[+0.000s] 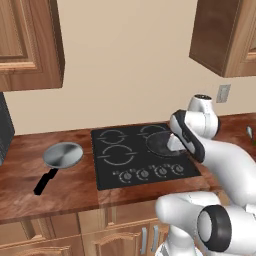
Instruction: Place both pans onto different burners. Then place the lime and the fish on different pans.
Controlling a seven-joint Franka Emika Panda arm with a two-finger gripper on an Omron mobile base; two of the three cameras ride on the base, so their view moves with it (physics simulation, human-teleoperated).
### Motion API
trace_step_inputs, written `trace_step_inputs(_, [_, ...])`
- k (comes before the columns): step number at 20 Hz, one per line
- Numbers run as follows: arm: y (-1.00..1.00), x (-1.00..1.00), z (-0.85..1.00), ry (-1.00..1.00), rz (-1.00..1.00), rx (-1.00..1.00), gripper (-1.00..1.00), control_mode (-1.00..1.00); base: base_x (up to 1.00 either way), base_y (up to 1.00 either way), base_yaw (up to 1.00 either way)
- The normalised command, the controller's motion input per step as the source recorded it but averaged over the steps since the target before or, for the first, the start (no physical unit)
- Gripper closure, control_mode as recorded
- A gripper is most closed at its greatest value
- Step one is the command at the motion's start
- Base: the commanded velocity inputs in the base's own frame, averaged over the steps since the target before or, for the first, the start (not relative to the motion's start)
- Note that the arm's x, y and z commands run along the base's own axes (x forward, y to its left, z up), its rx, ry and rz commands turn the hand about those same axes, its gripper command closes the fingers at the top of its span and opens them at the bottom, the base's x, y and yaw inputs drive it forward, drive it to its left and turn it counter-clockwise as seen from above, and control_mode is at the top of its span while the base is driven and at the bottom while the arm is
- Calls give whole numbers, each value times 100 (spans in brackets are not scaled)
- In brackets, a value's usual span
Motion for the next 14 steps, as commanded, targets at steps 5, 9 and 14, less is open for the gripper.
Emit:
trace_step_inputs(5, [69, 25, 4, 5, -10, -1, -100, -100, 0, 0, 0])
trace_step_inputs(9, [79, 40, 0, 11, -3, 0, -100, -100, 0, 0, 0])
trace_step_inputs(14, [66, 52, -5, 11, 0, -4, -100, -100, 0, 0, 0])
